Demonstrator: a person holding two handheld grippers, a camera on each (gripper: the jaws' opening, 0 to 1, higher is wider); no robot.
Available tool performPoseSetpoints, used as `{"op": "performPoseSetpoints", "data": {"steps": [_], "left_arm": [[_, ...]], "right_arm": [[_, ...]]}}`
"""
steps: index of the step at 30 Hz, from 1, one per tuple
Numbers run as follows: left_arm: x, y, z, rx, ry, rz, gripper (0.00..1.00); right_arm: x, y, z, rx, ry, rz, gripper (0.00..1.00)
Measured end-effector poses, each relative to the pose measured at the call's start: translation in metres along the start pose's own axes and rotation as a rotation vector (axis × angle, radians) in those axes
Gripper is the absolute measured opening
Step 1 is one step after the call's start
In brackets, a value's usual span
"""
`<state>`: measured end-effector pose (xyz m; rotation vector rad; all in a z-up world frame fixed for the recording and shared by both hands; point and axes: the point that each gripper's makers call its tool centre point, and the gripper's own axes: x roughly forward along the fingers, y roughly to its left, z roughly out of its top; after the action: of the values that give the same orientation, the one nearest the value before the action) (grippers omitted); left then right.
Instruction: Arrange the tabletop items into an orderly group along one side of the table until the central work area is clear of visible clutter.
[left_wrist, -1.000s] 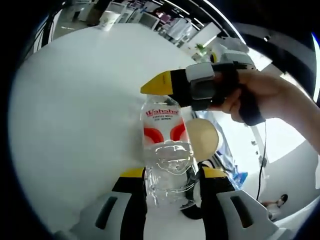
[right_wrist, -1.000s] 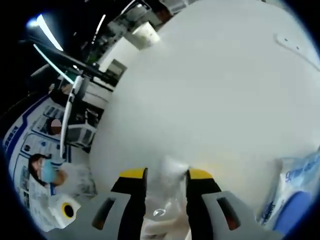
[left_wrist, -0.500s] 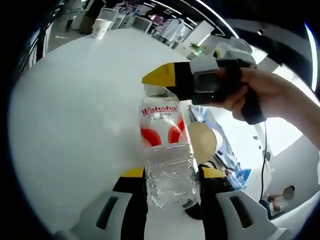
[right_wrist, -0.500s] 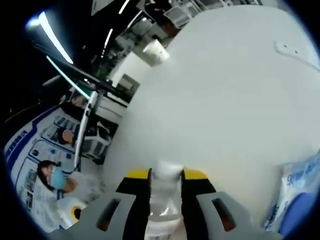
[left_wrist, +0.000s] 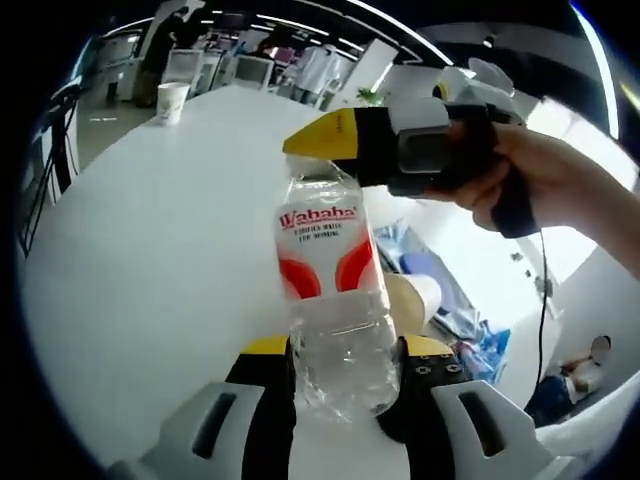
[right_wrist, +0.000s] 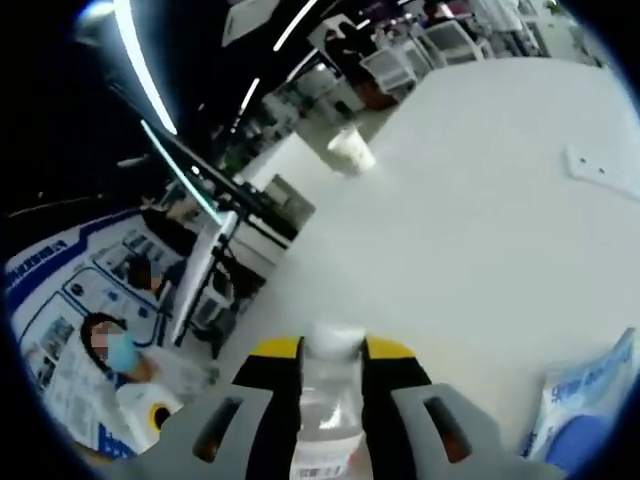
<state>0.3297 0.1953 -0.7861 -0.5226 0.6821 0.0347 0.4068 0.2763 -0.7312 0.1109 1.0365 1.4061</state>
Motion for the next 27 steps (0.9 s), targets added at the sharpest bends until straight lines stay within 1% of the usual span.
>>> {"op": "performPoseSetpoints", "data": {"steps": [4,5,6,9,10,12,14,15,16,18,19,21,22,24,25,27], "left_arm": [[0.000,0.001,0.003,0.040,0.001,0.012,0.35],[-0.001,0.002,0.004,0.071,0.013,0.025,0.35],[-0.001,0.004,0.006,0.091,0.017,0.037,0.35],[-0.002,0.001,0.014,0.104,0.000,0.034,0.34],[-0.001,0.001,0.017,0.119,-0.005,0.039,0.34],[0.001,0.001,0.022,0.143,-0.007,0.045,0.34],[0.001,0.000,0.025,0.156,-0.011,0.050,0.34],[0.000,0.000,0.029,0.183,-0.016,0.060,0.34],[0.000,0.001,0.032,0.212,-0.020,0.073,0.34],[-0.002,-0.001,0.037,0.236,-0.033,0.084,0.34],[-0.003,-0.001,0.040,0.251,-0.040,0.091,0.34],[-0.003,0.000,0.046,0.294,-0.048,0.113,0.34],[-0.002,-0.001,0.047,0.301,-0.052,0.117,0.34],[0.000,-0.001,0.050,0.311,-0.060,0.120,0.34],[0.000,-0.001,0.052,0.318,-0.063,0.122,0.34],[0.002,-0.001,0.054,0.323,-0.065,0.125,0.34]], "right_arm": [[-0.008,0.009,0.007,-0.054,-0.031,0.020,0.18],[-0.010,0.011,0.008,-0.071,-0.038,0.022,0.18],[-0.014,0.015,0.011,-0.093,-0.060,0.030,0.18],[-0.021,0.023,0.019,-0.136,-0.103,0.038,0.18],[-0.024,0.028,0.024,-0.176,-0.127,0.051,0.17],[-0.029,0.035,0.027,-0.207,-0.145,0.051,0.17],[-0.036,0.045,0.032,-0.270,-0.175,0.069,0.17],[-0.039,0.047,0.033,-0.278,-0.186,0.067,0.17],[-0.042,0.051,0.037,-0.297,-0.209,0.080,0.17],[-0.049,0.055,0.040,-0.321,-0.236,0.083,0.17],[-0.053,0.060,0.042,-0.349,-0.258,0.090,0.17],[-0.059,0.066,0.044,-0.410,-0.282,0.085,0.17],[-0.060,0.068,0.045,-0.427,-0.292,0.090,0.17],[-0.065,0.078,0.044,-0.524,-0.323,0.101,0.18],[-0.068,0.086,0.043,-0.596,-0.347,0.120,0.18],[-0.070,0.093,0.040,-0.650,-0.359,0.134,0.18]]}}
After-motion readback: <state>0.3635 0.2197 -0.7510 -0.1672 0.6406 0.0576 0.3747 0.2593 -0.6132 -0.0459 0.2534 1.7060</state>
